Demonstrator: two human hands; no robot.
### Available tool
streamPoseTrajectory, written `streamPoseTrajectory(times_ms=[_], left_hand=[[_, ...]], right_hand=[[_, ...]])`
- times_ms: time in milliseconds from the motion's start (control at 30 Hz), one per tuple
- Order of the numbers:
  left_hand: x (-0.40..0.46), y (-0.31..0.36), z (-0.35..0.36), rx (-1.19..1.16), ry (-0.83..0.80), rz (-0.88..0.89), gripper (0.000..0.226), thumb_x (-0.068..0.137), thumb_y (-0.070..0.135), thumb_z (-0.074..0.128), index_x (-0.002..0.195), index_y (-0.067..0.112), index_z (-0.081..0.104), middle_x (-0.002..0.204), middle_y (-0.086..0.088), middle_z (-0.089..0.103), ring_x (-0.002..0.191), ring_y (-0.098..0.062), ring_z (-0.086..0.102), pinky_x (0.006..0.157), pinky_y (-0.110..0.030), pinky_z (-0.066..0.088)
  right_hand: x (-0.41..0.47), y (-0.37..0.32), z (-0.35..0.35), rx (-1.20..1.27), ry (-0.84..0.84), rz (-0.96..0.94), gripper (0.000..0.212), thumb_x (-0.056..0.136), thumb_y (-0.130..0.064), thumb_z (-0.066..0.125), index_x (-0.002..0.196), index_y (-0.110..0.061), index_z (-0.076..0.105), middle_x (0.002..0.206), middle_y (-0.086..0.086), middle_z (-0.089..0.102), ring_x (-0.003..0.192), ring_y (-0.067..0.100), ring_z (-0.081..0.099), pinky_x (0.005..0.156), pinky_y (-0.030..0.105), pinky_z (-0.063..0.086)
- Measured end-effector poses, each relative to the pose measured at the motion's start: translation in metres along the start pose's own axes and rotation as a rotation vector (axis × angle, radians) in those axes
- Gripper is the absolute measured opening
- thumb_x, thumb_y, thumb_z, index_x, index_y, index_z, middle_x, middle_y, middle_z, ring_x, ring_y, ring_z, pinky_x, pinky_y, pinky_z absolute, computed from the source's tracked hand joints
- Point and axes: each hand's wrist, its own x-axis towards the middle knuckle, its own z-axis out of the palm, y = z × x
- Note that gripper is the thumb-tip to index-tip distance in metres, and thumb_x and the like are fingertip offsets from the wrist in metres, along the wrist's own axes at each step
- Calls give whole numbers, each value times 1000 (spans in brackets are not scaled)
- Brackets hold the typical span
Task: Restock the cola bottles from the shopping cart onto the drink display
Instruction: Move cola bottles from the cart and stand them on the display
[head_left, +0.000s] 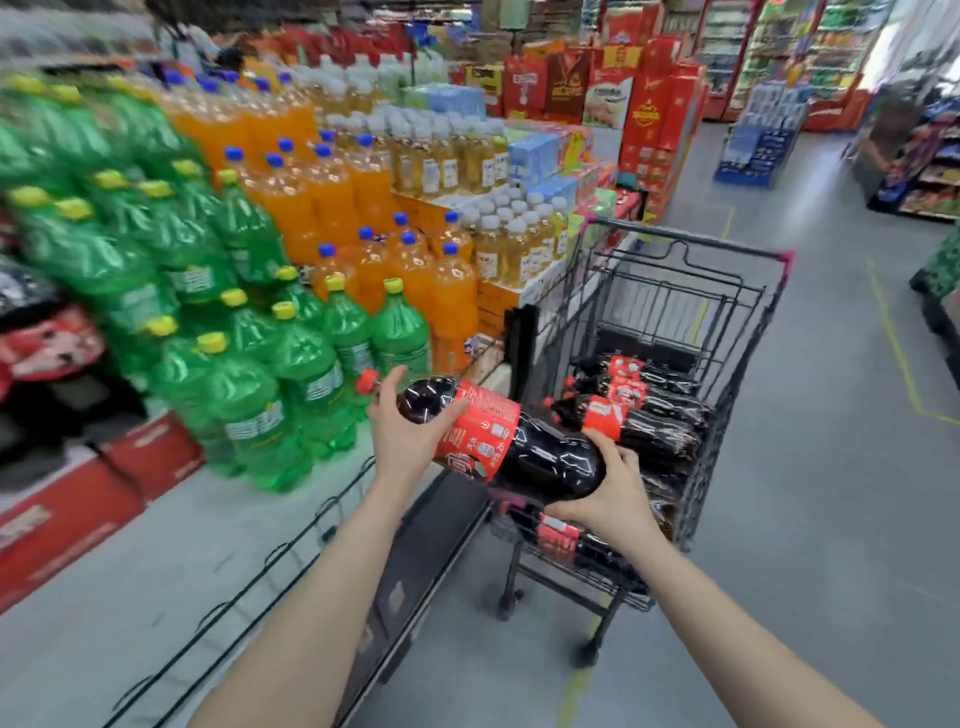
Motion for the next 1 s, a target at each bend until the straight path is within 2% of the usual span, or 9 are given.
streamPoseTrajectory(times_ms=[100,200,333,400,433,567,733,833,1000], left_hand=[[-17,-5,-59,-22,63,35,100,64,51,80,145,29,27,149,-6,30,133,-20,34,109,-38,31],[-36,-7,-124,-45,160,87,98,82,36,69,151,27,0,157,-5,14,137,-9,19,109,-26,20],[-61,-14,-216,13,276,98,83,94,30,54,151,22,-6,153,4,26,135,-6,28,104,-17,22],[-74,-16,-261,61,291,98,74,98,25,48,151,20,-3,116,24,48,102,-2,51,86,-12,33],[-80,-18,-282,78,295,109,70,99,22,45,151,19,-2,101,28,46,86,4,49,76,-11,33],[-93,-23,-358,1,384,105,60,101,20,38,151,15,5,132,8,37,114,-3,38,91,-11,25],[-96,-21,-432,0,535,126,28,98,15,45,124,4,48,94,9,57,92,-12,55,85,-21,38],[-87,-25,-472,-64,491,135,19,95,10,51,113,8,53,95,-3,62,85,-9,63,86,-29,48],[-69,-23,-507,-65,390,145,17,91,10,58,97,26,55,93,-6,67,83,-16,69,85,-35,53]], right_hand=[[-28,-28,37,6,-26,-55,100,50,-20,89,135,-31,39,121,3,35,111,14,40,92,20,31],[-58,-57,79,31,-39,-108,101,47,-20,89,135,-27,41,123,5,40,108,10,36,88,15,29],[-105,-99,137,74,-78,-149,106,37,-26,88,134,-23,43,112,-2,38,120,17,35,94,19,31],[-128,-117,164,104,-95,-183,102,42,-19,91,132,-20,44,109,-2,41,119,18,36,91,18,31],[-137,-126,176,118,-102,-202,99,43,-18,91,131,-19,46,108,-2,43,119,19,36,88,18,31],[-169,-164,223,133,-160,-238,99,35,-31,85,127,-22,48,111,0,53,113,18,41,84,19,33],[-186,-206,270,191,-235,-273,106,31,-40,80,129,-20,45,113,-1,44,110,17,42,91,26,35],[-183,-225,299,203,-303,-263,99,39,-24,87,128,-24,43,111,2,44,107,20,44,87,27,36],[-165,-247,354,269,-404,-276,85,28,-36,83,104,-37,44,103,0,55,100,23,55,77,27,41]])
